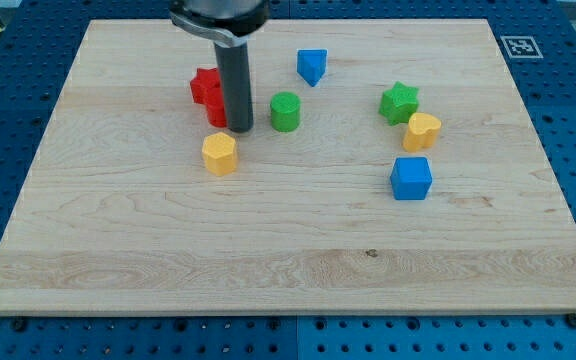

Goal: Slide your hand towards the blue cube

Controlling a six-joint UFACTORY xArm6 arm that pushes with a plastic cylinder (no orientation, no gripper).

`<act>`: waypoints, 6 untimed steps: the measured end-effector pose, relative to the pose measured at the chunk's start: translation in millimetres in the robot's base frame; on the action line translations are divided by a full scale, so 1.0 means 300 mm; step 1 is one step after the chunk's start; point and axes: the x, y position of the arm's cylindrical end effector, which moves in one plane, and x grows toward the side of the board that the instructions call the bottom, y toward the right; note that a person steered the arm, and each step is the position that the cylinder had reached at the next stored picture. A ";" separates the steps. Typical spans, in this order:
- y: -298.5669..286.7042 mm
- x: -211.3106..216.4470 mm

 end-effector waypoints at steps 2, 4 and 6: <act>0.183 0.112; 0.412 0.395; 0.646 0.460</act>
